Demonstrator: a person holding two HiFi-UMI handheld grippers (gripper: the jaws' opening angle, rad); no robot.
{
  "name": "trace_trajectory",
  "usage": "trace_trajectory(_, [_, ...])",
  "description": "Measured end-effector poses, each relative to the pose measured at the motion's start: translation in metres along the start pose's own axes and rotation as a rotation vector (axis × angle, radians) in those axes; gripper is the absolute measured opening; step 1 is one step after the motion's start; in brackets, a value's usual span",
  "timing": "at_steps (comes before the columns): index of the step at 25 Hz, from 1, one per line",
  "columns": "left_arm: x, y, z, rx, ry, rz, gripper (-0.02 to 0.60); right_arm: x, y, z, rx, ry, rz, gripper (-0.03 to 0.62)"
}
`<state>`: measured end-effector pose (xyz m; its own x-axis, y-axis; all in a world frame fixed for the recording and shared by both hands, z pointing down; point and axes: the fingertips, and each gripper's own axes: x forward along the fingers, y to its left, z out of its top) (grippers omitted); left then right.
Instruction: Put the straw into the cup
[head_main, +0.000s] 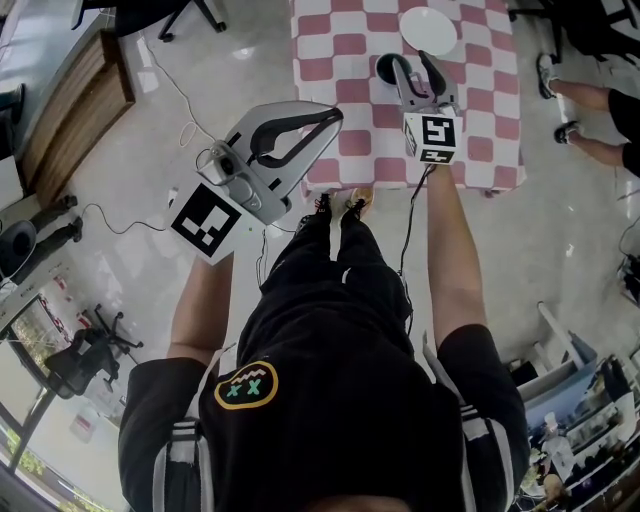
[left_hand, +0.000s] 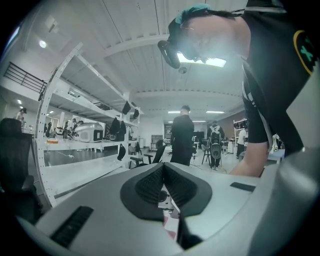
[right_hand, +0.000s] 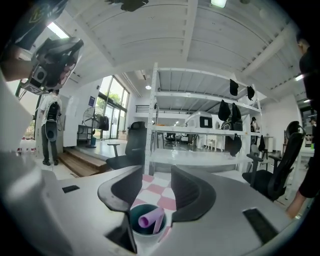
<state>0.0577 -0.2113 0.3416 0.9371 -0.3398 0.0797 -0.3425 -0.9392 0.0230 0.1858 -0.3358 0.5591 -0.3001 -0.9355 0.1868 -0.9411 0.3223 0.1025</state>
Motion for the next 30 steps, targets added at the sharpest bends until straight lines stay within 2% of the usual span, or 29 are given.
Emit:
trace_trajectory(8, [-0.005,-0.005,0.01,0.016,-0.026,-0.018,0.018,-0.028,0.0,0.045,-0.042,-0.067,-0.023,0.213])
trace_trajectory(14, [-0.011,-0.011,0.019,0.033,-0.045,-0.03,0.018,-0.059,0.012,0.094,-0.092,-0.144,-0.009,0.219])
trace_trajectory(20, [-0.016,-0.019,0.029,0.054,-0.063,-0.048,0.018,-0.098,0.041,0.16,-0.079,-0.273,0.046,0.221])
trace_trajectory(30, [-0.028,-0.031,0.054,0.081,-0.095,-0.071,0.018,-0.169,0.08,0.221,-0.099,-0.296,0.116,0.219])
